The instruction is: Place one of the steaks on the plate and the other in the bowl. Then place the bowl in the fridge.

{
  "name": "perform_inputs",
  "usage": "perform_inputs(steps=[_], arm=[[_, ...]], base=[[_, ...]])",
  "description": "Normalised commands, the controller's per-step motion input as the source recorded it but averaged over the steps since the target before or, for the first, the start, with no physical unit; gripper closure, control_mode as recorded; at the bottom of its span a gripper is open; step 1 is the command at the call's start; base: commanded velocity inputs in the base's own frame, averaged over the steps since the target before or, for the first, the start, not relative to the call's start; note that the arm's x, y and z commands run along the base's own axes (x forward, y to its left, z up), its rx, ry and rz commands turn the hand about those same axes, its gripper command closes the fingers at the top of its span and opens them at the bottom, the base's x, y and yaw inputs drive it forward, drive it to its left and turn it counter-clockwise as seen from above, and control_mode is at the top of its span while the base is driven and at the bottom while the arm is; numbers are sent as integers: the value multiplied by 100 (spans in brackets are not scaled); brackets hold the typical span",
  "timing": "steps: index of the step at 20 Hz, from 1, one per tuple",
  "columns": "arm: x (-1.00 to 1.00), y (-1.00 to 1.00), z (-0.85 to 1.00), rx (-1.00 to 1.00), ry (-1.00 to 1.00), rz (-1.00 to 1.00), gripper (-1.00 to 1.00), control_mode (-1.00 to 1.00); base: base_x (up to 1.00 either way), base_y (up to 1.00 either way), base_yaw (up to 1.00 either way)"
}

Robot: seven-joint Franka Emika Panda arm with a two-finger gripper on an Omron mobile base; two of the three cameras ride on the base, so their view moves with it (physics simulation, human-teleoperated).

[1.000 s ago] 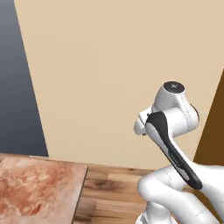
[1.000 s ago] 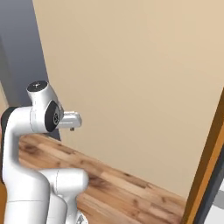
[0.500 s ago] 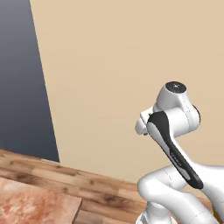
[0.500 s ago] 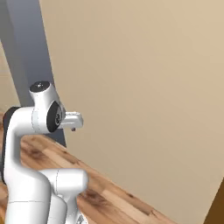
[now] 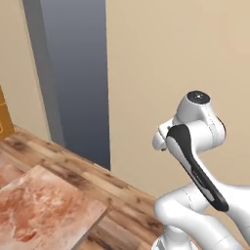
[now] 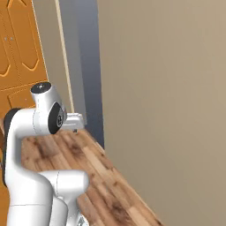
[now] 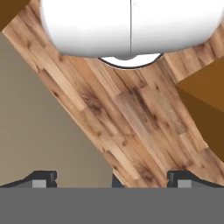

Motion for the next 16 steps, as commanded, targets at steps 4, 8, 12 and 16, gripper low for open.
perform_inputs(steps=[4, 8, 12, 16], arm=[[0, 0, 0, 0, 0, 0, -100, 100], [0, 0, 0, 0, 0, 0, -100, 100], [0, 0, 0, 0, 0, 0, -100, 100], [0, 0, 0, 0, 0, 0, -100, 100]], base=[[76, 11, 10], [72, 7, 14], [49, -3, 49], [55, -29, 56]])
